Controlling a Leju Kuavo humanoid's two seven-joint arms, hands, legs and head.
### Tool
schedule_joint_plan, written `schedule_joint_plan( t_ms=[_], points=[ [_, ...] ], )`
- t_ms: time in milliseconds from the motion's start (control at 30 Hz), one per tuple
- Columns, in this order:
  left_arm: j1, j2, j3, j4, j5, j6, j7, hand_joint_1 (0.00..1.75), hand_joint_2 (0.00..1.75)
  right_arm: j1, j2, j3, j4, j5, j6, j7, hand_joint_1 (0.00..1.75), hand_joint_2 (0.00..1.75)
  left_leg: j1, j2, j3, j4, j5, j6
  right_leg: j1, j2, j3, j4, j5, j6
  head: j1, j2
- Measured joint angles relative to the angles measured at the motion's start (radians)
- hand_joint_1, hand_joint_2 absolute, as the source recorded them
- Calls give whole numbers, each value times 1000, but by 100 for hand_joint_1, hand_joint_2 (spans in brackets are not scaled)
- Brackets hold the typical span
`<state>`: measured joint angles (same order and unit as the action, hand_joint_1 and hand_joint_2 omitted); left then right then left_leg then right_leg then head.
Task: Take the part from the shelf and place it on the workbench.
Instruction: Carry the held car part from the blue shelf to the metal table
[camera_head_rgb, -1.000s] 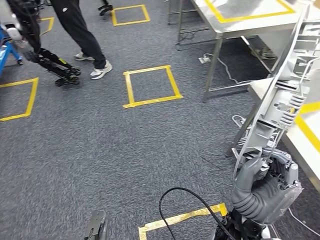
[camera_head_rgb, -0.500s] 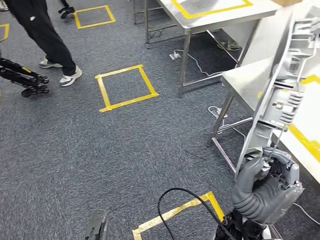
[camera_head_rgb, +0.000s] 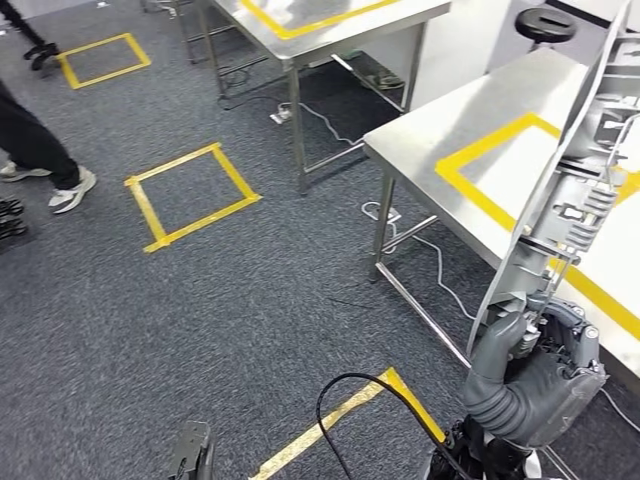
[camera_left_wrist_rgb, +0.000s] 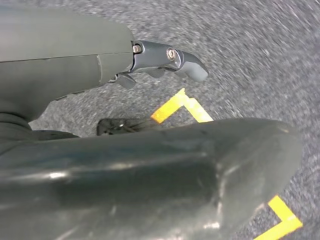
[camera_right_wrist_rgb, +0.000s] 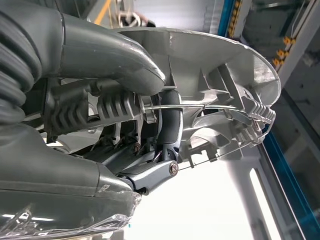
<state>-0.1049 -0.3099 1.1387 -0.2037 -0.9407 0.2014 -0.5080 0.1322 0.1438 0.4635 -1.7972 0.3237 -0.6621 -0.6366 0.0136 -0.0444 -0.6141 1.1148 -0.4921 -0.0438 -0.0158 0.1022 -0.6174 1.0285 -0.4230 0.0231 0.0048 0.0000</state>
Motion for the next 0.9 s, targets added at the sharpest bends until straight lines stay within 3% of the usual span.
schedule_joint_plan(
  t_ms=[67, 100, 167, 233, 300, 367, 400, 433, 467, 533, 567, 600, 667, 733, 800, 833, 867, 900],
  points=[
    [-1, -1, 0, 0, 0, 0, 0, 0, 175, 0, 0, 0, -1, 0, 0, -1, 175, 175, 9, -51, 41, -94, 29, 2, -1, 26, -9, 2, 4, 13, -1, 0],
    [-1, -1, 0, 0, 0, 0, 0, 0, 175, 0, 0, 0, -1, 0, 0, -1, 175, 175, 9, -60, 45, -108, 29, 6, -2, 38, -14, 1, 8, 21, -3, 0],
    [-2, -2, 0, 0, 0, 0, 0, 0, 175, 1, 0, 0, -1, 0, 0, -1, 175, 175, 7, -37, 46, -112, 32, 21, -7, 48, -23, -4, 14, 34, -3, 0],
    [-3, -2, 0, 0, 0, 0, -1, 0, 175, 0, 0, 0, -2, 0, -2, -2, 175, 175, 6, -9, 47, -116, 36, 36, -3, -3, -45, 34, -10, 41, 4, 0],
    [0, -2, 0, 0, 0, 0, -3, 0, 175, 0, 0, 1, -3, 1, -3, -3, 175, 175, 1, 20, 48, -118, 35, 46, 2, -70, -97, 150, -71, 43, 11, 0],
    [3, -1, 0, 0, 0, 0, -3, 0, 175, 0, 0, 1, -3, 2, -3, -4, 175, 175, -4, 52, 49, -117, 33, 49, 3, -90, -148, 264, -115, 44, 11, 0],
    [3, -1, 0, 0, 0, 0, -3, 0, 175, 0, 0, 1, -3, 2, -4, -4, 175, 175, -5, 67, 49, -117, 32, 50, 3, -93, -152, 278, -113, 43, 11, 0],
    [2, -1, 0, 0, 0, 0, -2, 0, 175, 0, 0, 1, -4, 3, -4, -4, 175, 175, -5, 80, 51, -117, 30, 49, 3, -97, -134, 250, -94, 42, 11, 0],
    [2, -2, 0, 0, 0, 0, -2, 0, 175, 0, 0, 1, -4, 3, -6, -5, 175, 175, -6, 92, 55, -117, 28, 48, 4, -109, -96, 187, -63, 40, 11, 0],
    [1, -2, 0, 0, 0, 0, -3, 0, 175, 0, 0, 1, -5, 6, -8, -6, 175, 175, -10, 111, 62, -116, 22, 40, 11, -151, -19, 54, -20, 33, 11, 0],
    [1, -2, 0, 0, -1, 0, -3, 0, 175, 0, 0, 1, -7, 7, -9, -8, 175, 175, -13, 119, 65, -115, 20, 36, 14, -165, 2, 17, -12, 28, 10, 0],
    [1, -2, 0, 0, -1, 0, -2, 0, 175, 0, 0, 1, -8, 9, -9, -9, 175, 175, -15, 128, 67, -116, 18, 31, 18, -167, 7, 5, -14, 22, 10, 0],
    [0, -2, 0, 0, -1, 0, -2, 0, 175, 1, 0, 1, -10, 10, -10, -11, 175, 175, -15, 144, 70, -117, 16, 20, 17, -142, 3, 3, -9, 10, 10, 0],
    [-2, -2, 0, 0, -2, 0, -3, 0, 175, 2, 0, 1, -13, 11, -10, -11, 175, 175, -12, 118, 60, -89, -10, 8, 11, -118, 3, -2, -4, -1, 9, 0],
    [-2, -1, 0, 0, -2, 0, -3, 0, 175, 3, 0, 2, -15, 11, -10, -12, 175, 175, -10, 71, 11, 19, -71, 1, 6, -97, 3, -4, -2, -7, 5, 0],
    [-1, -1, 0, 0, -2, 0, -2, 0, 175, 3, 0, 2, -15, 11, -10, -12, 175, 175, -10, 58, -24, 88, -101, 0, 5, -86, 1, -4, -1, -9, 3, 0],
    [0, 0, 0, 0, -2, 0, -2, 0, 175, 3, 0, 2, -15, 11, -10, -12, 175, 175, -10, 53, -54, 143, -118, -1, 4, -73, 1, -4, -1, -9, 2, 0],
    [1, 0, 0, 0, -1, 0, -2, 0, 175, 4, 0, 2, -15, 11, -10, -12, 175, 175, -10, 50, -70, 167, -115, -2, 4, -60, 0, -4, 0, -9, 2, 0]
  ],
)
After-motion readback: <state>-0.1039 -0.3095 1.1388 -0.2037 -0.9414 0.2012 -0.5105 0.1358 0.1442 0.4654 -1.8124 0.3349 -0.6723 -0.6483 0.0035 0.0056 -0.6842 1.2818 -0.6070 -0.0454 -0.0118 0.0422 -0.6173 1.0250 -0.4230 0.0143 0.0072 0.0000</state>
